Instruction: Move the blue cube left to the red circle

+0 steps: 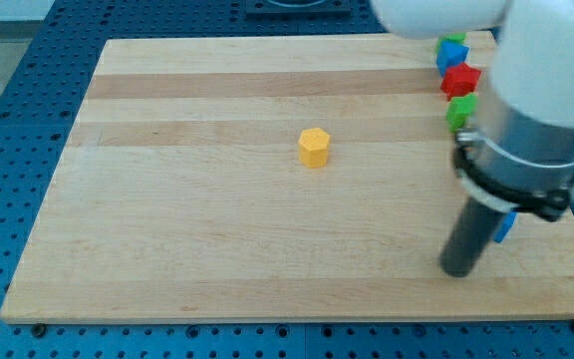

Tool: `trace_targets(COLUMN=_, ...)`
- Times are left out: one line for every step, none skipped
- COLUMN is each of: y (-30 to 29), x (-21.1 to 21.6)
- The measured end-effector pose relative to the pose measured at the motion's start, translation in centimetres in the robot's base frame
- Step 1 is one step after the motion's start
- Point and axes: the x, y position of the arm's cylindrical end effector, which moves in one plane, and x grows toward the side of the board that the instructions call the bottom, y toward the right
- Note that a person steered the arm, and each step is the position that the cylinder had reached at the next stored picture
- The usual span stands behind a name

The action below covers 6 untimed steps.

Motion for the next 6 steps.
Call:
trace_targets(y=4.1, x=-0.1)
trace_targets(y=5.7, x=-1.4)
trace_targets(y=4.9, x=-4.7)
trace_targets(y=3.1, x=-6.5)
trace_targets(y=1.2, x=-6.5)
trace_targets(y=-0.2, x=-6.5)
